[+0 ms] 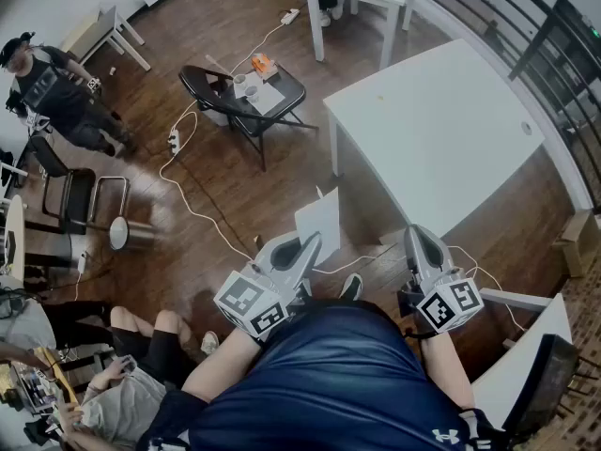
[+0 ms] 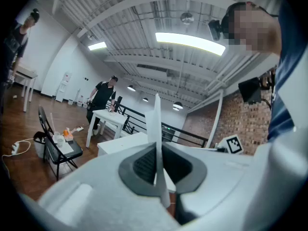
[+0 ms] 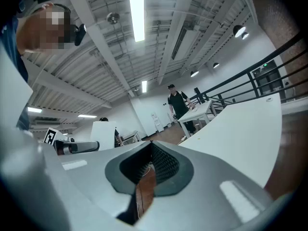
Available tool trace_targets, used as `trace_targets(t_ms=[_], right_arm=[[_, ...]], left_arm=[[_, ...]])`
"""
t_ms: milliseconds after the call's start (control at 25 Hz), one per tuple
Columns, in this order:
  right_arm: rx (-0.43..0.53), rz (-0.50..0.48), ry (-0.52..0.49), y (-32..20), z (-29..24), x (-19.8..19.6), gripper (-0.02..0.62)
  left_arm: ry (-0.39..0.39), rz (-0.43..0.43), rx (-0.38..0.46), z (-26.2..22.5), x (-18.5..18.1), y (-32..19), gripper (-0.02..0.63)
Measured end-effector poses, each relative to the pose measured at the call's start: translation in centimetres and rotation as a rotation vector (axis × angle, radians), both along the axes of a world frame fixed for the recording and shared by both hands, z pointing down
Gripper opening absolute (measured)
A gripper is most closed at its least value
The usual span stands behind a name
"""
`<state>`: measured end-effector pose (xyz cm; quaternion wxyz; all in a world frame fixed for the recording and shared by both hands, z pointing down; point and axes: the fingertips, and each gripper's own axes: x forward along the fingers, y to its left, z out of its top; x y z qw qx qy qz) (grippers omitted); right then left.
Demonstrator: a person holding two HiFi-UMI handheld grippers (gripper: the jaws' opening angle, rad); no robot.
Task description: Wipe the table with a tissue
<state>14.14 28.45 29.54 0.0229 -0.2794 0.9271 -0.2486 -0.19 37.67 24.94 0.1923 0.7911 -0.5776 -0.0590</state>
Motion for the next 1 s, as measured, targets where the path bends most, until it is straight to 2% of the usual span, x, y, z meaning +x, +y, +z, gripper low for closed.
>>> trace_targets(t_ms=[200,480,760,1000], right_arm=[[-0.007,0.012,0.010,-1.1,0.3,3.2,0.011],[-0.037,0.025,0.026,-4.2,0.8,3.9,0.011],[-0.026,0.072,0.020,-7.8,1.5,3.5,0.011],[-0.016,0.141,0.059,-12.6,2.2,2.1,0.011]], left_arm=[[-0.009,-0.007,-0.005,-0.1,2.4,-0.8,0.006],[-0.011,-0.037,-0.027,-0.2,2.0,-3.2,0.006],[0.000,-0.028,-0.029,0.9,0.3,-7.5,0.006],[0.035,0.015,-0.006,2.9,-3.0,-13.2,0.006]])
